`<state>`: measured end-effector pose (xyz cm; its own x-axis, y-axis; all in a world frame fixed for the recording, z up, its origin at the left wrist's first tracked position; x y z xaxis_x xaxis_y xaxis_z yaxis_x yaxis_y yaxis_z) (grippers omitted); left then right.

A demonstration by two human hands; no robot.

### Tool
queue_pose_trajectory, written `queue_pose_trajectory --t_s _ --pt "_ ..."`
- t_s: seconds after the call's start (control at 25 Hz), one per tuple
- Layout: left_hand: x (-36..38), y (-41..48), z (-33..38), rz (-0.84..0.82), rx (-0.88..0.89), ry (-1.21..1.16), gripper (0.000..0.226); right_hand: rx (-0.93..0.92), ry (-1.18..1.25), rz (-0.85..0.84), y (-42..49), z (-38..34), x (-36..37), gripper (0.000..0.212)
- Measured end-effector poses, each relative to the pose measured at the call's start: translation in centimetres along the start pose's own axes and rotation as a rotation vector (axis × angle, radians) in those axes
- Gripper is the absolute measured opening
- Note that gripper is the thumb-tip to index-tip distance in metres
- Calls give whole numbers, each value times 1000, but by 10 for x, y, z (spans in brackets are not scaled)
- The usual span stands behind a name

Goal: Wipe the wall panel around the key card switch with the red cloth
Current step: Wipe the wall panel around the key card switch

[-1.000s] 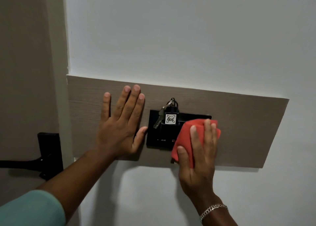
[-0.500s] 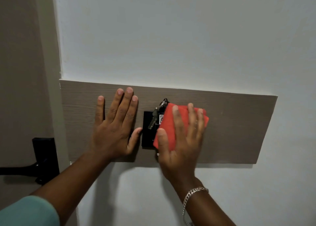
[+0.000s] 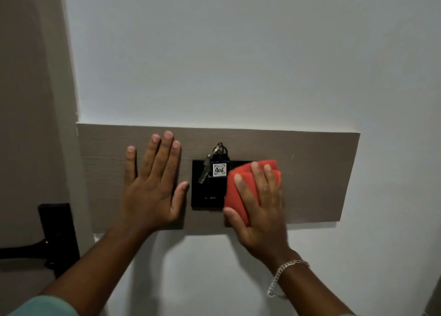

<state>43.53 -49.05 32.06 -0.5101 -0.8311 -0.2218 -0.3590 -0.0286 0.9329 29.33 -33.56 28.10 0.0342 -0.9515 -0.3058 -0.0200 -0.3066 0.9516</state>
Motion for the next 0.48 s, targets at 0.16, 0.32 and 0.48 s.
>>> queue_pose_trajectory --t_s 0.16,0.32,0.48 --pt "-26 5 6 -53 -119 -249 79 128 35 16 -2 16 -10 62" --pt "-56 -40 37 -114 -740 -898 34 17 -7 -100 -13 5 -13 64" --pt "-50 -70 101 -501 -1005 -1254 7 163 220 -222 -47 15 -27 72"
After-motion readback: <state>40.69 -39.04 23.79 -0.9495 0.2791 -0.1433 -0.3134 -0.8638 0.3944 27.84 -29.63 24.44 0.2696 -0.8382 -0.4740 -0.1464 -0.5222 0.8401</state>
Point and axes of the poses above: each hand's wrist, its own y-axis towards the middle knuckle, its own x-axis out of the palm, z = x × y, the point moved 6 cm from there along y, towards the middle knuckle, and after that the axes turned 15 degrees about y, right-handed, at the moved point
